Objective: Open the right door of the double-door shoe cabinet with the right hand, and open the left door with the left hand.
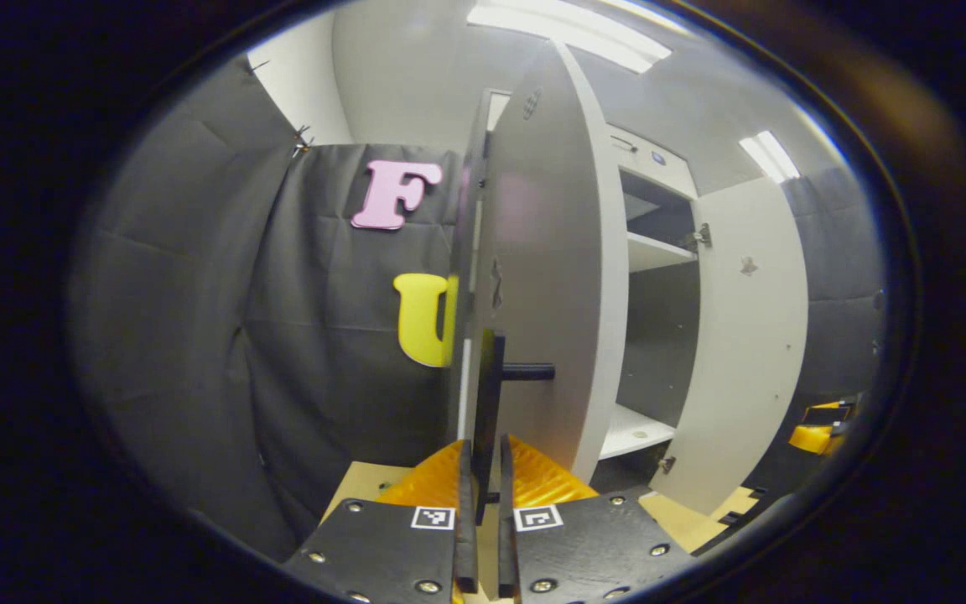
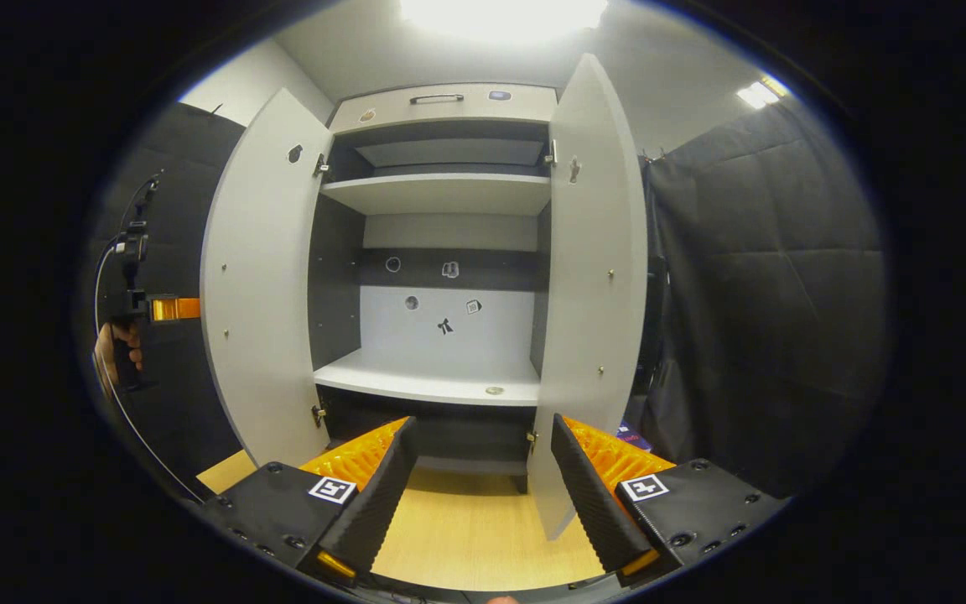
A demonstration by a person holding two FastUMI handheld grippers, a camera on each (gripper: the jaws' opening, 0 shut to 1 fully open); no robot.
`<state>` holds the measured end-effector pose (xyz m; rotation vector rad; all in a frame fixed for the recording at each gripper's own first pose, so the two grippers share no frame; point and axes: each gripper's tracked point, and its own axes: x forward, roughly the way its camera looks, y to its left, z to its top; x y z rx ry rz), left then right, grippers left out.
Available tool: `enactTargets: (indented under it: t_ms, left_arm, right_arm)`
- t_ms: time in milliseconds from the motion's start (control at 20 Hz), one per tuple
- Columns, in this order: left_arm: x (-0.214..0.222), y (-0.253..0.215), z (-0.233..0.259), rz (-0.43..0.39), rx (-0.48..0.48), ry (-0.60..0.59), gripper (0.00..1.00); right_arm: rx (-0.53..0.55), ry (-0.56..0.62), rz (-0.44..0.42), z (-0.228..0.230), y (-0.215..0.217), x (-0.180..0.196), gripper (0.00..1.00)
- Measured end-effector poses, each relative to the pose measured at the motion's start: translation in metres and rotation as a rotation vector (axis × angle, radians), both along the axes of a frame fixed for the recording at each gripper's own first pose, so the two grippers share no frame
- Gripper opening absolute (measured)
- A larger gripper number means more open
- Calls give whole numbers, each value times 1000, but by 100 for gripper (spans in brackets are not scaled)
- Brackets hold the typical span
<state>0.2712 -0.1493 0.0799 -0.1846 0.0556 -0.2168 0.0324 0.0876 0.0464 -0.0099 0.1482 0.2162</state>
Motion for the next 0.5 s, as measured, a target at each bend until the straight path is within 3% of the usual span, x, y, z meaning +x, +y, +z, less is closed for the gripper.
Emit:
enactTargets:
  t_ms: [50, 100, 200, 250, 500]
  left_arm:
    - [-8, -8, 2, -38, -37, -6, 2]
    - [-9, -28, 5, -87, -90, 10, 2]
    - [-18, -37, 6, -85, -38, -10, 4]
    - [-22, -38, 7, -83, -14, -20, 5]
    - [-15, -27, -6, -62, 20, 9, 4]
  right_arm:
    - [10, -3, 8, 3, 7, 0, 98]
    - [16, -5, 12, 4, 10, -1, 98]
    - [22, -16, 10, 10, 17, -4, 94]
    - [24, -18, 5, 12, 21, -5, 99]
    - [23, -41, -17, 13, 20, -15, 99]
